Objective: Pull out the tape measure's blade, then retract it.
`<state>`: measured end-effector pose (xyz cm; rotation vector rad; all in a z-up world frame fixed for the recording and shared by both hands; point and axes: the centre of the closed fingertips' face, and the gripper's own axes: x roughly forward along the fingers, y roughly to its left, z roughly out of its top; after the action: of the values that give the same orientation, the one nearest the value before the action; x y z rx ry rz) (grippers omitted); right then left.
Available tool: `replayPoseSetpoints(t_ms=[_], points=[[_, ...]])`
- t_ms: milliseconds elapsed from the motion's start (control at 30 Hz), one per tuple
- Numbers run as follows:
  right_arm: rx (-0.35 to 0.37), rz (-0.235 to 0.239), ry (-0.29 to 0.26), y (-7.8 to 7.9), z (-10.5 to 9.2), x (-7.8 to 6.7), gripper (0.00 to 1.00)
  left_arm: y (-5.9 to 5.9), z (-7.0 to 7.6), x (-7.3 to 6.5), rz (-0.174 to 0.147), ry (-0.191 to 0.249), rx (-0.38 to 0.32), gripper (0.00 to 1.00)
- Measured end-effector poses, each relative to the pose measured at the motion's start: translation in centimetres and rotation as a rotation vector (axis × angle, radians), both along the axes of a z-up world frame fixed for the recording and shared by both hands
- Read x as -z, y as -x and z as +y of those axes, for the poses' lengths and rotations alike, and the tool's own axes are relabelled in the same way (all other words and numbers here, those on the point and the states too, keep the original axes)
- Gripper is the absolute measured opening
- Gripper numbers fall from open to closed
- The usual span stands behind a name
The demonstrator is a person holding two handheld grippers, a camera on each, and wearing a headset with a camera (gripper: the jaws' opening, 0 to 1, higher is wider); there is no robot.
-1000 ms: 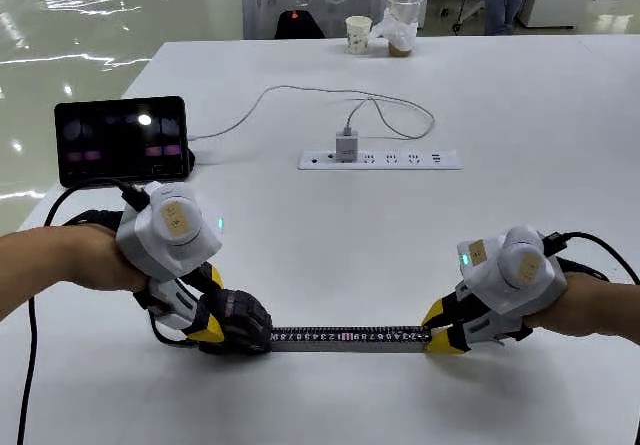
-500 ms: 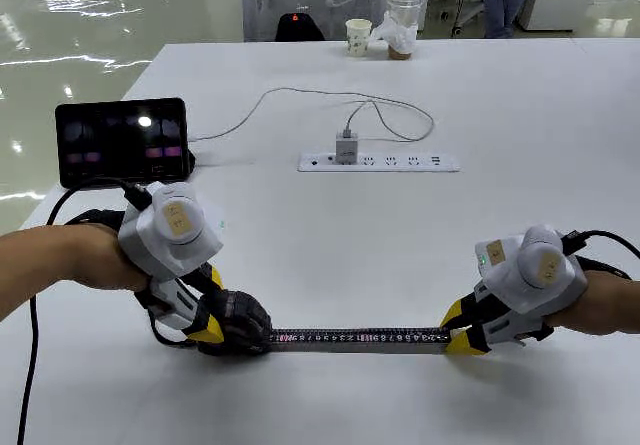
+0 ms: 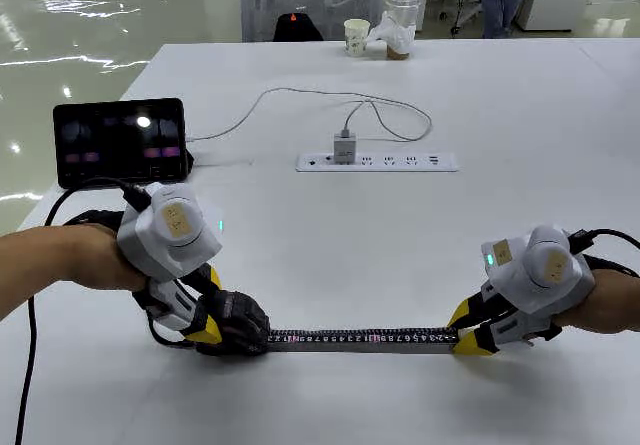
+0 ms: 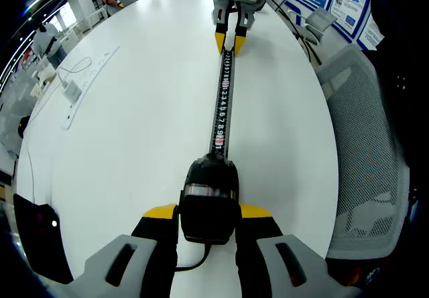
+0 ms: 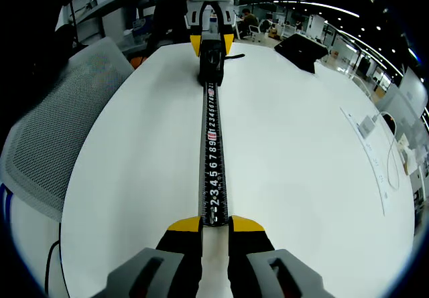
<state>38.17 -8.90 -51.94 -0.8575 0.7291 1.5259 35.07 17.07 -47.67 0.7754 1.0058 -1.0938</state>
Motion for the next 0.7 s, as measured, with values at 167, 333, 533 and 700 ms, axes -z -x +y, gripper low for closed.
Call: replayPoseSetpoints(t_ms=[167, 333, 533, 700], points=[[-0.006, 0.002, 0.012, -0.01, -0.05, 0.06, 0.11, 0.0, -0.02, 0.0, 0.001, 0.0, 0.002, 0.27], [-0.017, -0.001, 0.021, 0.03, -0.06, 0.06, 0.11, 0.0, -0.06, -0.02, -0.001, -0.001, 0.004, 0.28], [-0.022, -0.01, 0.023, 0.0, -0.07, 0.06, 0.12, 0.0, -0.04, 0.01, 0.0, -0.007, 0.006, 0.28], [-0.018, -0.011, 0.028, -0.03, -0.03, 0.07, 0.12, 0.01, -0.05, 0.01, 0.001, -0.006, 0.004, 0.28]])
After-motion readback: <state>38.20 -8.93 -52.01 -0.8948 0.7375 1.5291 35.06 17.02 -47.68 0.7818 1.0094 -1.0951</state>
